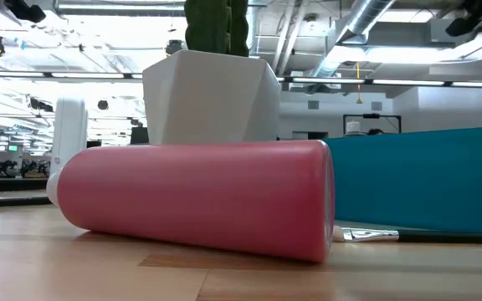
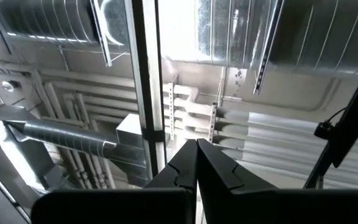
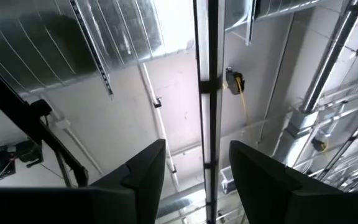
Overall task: Pick & Place Paint Supplies
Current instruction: Put the blue paint bottle into the blue bin
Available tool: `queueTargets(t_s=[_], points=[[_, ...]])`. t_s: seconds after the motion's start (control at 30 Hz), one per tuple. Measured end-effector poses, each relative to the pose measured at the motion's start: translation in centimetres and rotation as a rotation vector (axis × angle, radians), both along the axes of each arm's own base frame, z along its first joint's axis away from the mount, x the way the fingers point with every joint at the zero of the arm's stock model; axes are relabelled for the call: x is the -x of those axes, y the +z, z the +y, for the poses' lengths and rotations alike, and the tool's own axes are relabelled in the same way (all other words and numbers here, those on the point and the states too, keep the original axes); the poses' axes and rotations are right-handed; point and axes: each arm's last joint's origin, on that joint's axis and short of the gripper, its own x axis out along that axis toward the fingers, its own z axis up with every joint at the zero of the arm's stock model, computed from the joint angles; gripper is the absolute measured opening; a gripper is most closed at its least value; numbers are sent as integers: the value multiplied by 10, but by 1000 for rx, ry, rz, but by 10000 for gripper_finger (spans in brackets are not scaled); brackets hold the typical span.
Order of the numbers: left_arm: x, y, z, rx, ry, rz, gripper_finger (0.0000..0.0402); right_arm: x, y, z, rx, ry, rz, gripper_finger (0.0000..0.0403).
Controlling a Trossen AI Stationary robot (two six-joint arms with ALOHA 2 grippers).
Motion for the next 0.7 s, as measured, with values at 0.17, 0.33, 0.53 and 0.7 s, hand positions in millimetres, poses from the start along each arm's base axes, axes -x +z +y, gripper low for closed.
queueTargets(t_s=[0.17, 0.33, 0.53, 0.7], points=[[0, 0, 1, 34, 34, 9, 0, 0, 0, -2, -52, -50, 8, 175], [1, 4, 1, 21, 31, 6, 0, 3, 2, -2, -54, -52, -19, 175], [-2, 24, 1, 26, 82, 31, 1, 7, 14, -2, -29, -112, -16, 175], [-23, 44, 2, 31, 91, 134, 30, 14, 39, -3, -20, -136, -23, 175]])
